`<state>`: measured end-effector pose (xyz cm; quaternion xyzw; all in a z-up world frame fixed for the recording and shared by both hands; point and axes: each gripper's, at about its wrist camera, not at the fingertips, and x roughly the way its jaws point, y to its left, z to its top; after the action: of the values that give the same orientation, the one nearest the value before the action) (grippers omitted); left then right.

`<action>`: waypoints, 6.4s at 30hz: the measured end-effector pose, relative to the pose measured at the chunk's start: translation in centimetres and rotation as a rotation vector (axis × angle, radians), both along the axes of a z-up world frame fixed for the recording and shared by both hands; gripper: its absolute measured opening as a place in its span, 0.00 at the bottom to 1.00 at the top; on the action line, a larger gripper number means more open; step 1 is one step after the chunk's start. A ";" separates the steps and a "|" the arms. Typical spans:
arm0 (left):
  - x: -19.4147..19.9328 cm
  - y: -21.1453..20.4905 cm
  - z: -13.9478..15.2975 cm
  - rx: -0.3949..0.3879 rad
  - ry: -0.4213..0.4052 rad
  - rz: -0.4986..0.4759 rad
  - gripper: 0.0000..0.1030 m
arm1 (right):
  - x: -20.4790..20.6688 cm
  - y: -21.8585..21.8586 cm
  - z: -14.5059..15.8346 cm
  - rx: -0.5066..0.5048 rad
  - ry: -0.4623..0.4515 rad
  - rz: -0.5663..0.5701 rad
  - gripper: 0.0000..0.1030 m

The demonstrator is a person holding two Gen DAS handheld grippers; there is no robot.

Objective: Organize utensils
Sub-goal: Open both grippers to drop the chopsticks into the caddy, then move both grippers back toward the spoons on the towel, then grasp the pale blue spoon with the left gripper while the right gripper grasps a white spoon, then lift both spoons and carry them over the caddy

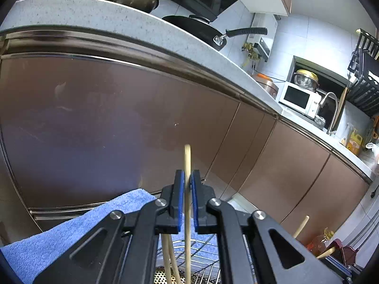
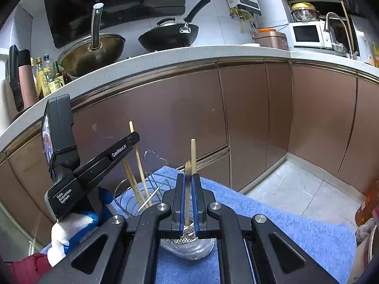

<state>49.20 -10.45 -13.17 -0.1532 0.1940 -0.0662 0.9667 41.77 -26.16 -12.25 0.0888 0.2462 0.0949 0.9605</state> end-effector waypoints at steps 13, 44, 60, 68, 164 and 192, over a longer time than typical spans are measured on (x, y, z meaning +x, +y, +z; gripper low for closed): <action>-2.0 0.5 1.7 0.020 0.010 -0.026 0.32 | -1.7 0.0 1.4 0.001 0.003 -0.022 0.11; -20.7 14.4 4.6 0.187 0.240 -0.225 0.45 | -17.6 -1.6 2.4 0.049 0.065 -0.093 0.18; -25.9 17.4 -1.9 0.094 0.503 -0.402 0.45 | -23.0 -0.5 -2.3 0.138 0.198 -0.058 0.25; -24.4 17.9 -4.9 0.008 0.604 -0.444 0.47 | -23.3 -0.5 -5.3 0.165 0.288 -0.034 0.28; -32.2 10.6 4.2 0.305 0.122 -0.245 0.06 | -25.9 1.1 -2.4 -0.046 0.213 0.041 0.05; -29.5 9.2 7.1 0.245 0.035 -0.186 0.06 | -22.2 2.2 3.7 -0.106 0.026 -0.032 0.05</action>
<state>19.67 -1.20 -6.03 -0.0169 0.2308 -0.1286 0.9643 19.60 -23.92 -8.51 0.0432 0.2620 0.0654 0.9619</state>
